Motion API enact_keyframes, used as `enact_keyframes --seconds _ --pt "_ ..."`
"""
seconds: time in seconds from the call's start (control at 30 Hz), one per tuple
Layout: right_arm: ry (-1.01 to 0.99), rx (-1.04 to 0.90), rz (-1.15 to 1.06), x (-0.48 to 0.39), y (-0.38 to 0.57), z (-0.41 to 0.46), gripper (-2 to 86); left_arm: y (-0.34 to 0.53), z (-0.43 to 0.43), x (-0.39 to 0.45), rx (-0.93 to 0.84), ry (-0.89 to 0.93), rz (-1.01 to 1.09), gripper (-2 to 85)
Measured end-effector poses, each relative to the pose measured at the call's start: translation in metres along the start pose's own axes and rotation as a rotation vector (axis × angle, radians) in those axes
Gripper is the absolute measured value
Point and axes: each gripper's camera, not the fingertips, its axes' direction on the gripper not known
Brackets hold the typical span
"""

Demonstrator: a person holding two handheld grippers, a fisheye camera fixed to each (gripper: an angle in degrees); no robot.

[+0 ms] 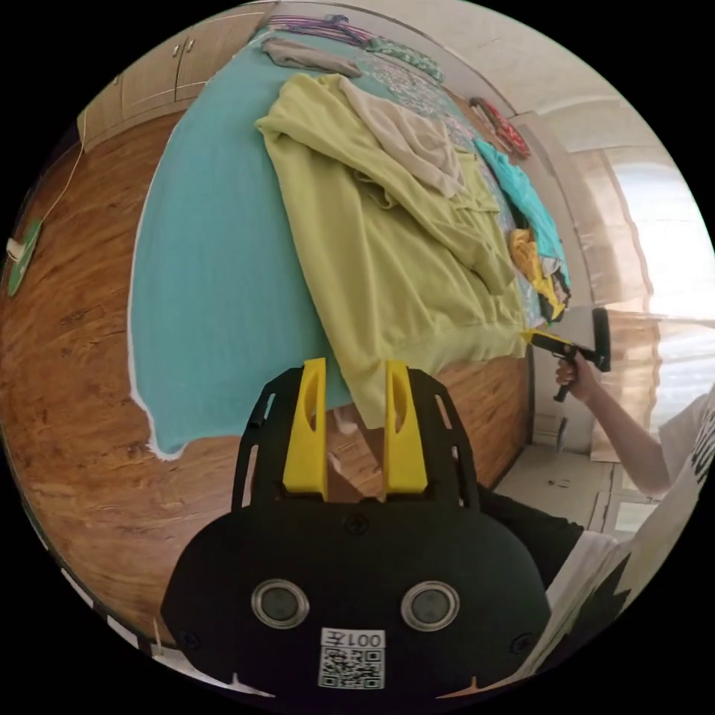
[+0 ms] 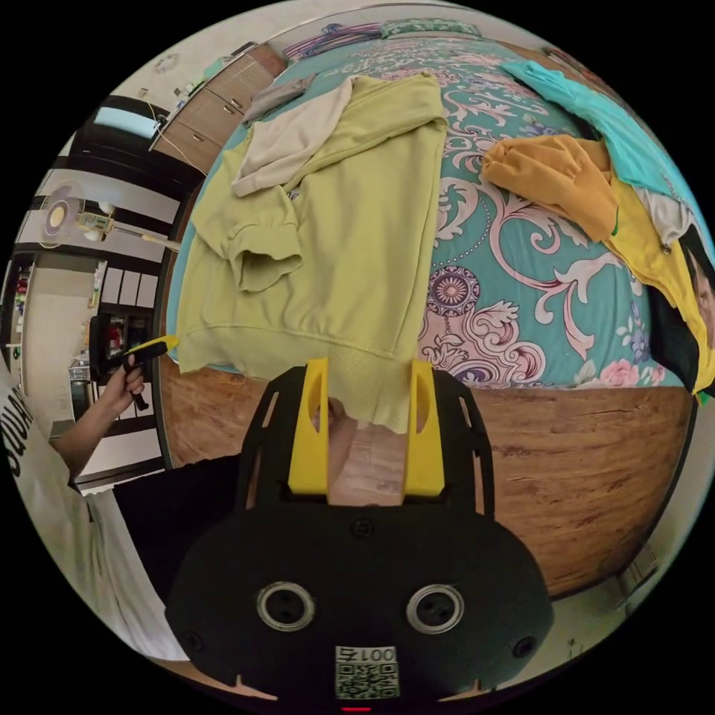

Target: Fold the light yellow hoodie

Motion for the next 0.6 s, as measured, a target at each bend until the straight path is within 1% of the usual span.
enact_keyframes --seconds 0.07,0.1,0.2,0.23,0.3,0.4,0.47,0.5,0.53,0.6 --pt "-0.018 0.014 0.022 -0.002 -0.006 -0.015 12.7 0.001 0.011 -0.012 0.003 0.086 0.021 10.1" --pt "-0.018 0.012 0.031 -0.002 -0.008 -0.018 12.5 0.0 0.015 -0.014 -0.009 0.092 0.028 9.8" --pt "0.028 -0.023 0.022 -0.008 -0.023 -0.032 8.9 -0.003 0.032 -0.024 -0.003 -0.004 0.022 6.7" --pt "0.026 -0.042 -0.007 -0.012 -0.03 -0.038 7.4 -0.006 0.036 -0.026 -0.004 -0.057 0.032 4.2" --pt "0.051 -0.057 -0.041 -0.019 -0.036 -0.053 5.9 -0.01 0.04 -0.027 -0.003 -0.019 0.064 1.8" --pt "-0.04 -0.006 -0.064 -0.015 -0.034 -0.099 4.3 -0.007 0.028 -0.036 0.033 0.013 0.057 0.2" --pt "-0.152 0.05 -0.05 -0.001 -0.027 -0.143 3.6 0.002 0.007 -0.055 0.098 0.088 0.006 -0.3" --pt "-0.177 0.059 -0.05 0.002 -0.025 -0.153 3.4 0.004 0.001 -0.059 0.112 0.102 -0.005 -0.4" --pt "-0.221 0.064 -0.055 0.006 -0.023 -0.17 3.2 0.008 -0.01 -0.067 0.126 0.123 -0.018 -0.5" --pt "-0.234 0.014 -0.09 0.004 -0.021 -0.189 3.0 0.013 -0.021 -0.072 0.098 0.12 -0.011 -0.7"
